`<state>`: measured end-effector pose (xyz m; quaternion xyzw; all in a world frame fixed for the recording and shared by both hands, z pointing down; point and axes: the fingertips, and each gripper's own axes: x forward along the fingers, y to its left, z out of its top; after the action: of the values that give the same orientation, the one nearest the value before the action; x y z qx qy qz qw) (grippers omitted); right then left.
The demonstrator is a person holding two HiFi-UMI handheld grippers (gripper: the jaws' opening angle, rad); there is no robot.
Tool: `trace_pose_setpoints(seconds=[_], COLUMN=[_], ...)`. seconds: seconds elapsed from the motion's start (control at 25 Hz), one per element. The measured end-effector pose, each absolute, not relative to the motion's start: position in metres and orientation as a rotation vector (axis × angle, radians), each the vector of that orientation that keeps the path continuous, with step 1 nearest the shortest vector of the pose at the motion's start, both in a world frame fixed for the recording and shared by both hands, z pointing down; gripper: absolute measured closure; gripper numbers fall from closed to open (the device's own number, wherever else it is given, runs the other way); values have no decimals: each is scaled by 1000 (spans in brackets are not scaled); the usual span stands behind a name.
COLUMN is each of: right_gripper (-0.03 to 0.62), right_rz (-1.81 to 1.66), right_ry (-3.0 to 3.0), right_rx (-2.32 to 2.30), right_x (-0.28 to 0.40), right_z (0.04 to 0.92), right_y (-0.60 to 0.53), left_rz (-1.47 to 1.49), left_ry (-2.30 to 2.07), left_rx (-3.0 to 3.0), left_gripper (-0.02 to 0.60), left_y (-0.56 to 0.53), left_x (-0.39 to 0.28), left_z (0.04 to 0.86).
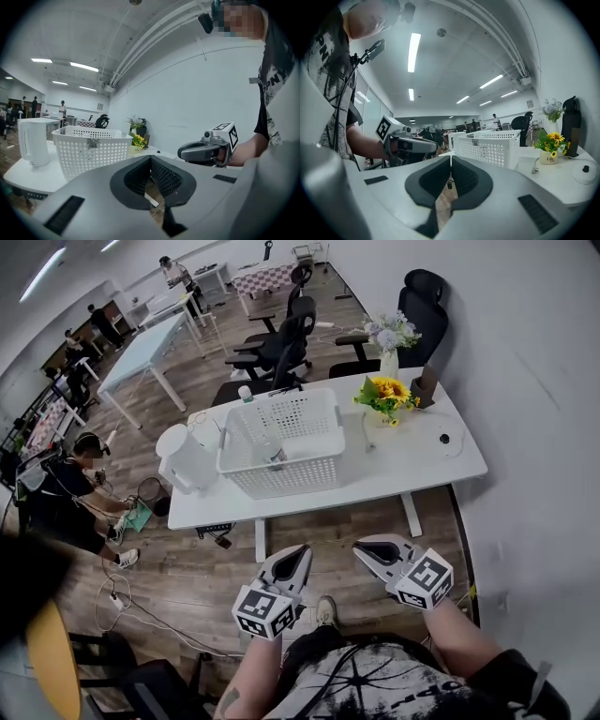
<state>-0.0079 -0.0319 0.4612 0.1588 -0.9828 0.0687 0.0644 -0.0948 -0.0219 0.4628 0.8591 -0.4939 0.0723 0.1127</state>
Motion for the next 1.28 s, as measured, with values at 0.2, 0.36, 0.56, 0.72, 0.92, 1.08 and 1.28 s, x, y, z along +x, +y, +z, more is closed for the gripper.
trace_pose_setpoints(seconds=[0.2,0.36,0.56,0.72,0.92,1.08,1.28], right_gripper=[569,569,569,569,569,569,569], right_rz=[211,201,190,181,176,170,168], right_ry=[-2962,-2960,-2951,-2947,-2931,-2923,-2910], right_rx=[555,602,662,700,741,768,770], right_x=[-38,-62,-91,-109,-125,-133,-138], right_z=[458,455,449,447,448,446,447], right_y=[-68,-95,-122,-143,-159,-169,-179], left_rz=[219,221,220,217,202,194,182], left_ry=[-1387,-1353,-1311,-1285,-1254,-1232,-1222], left_rx=[2556,2590,2615,2634,2658,2672,2672], left_gripper=[571,571,571,571,571,571,571], left_y=[-62,-90,-115,-134,-152,-162,-172], left_x=[-124,-147,-176,-195,-213,-222,-228], left_z=[460,456,454,454,452,451,452])
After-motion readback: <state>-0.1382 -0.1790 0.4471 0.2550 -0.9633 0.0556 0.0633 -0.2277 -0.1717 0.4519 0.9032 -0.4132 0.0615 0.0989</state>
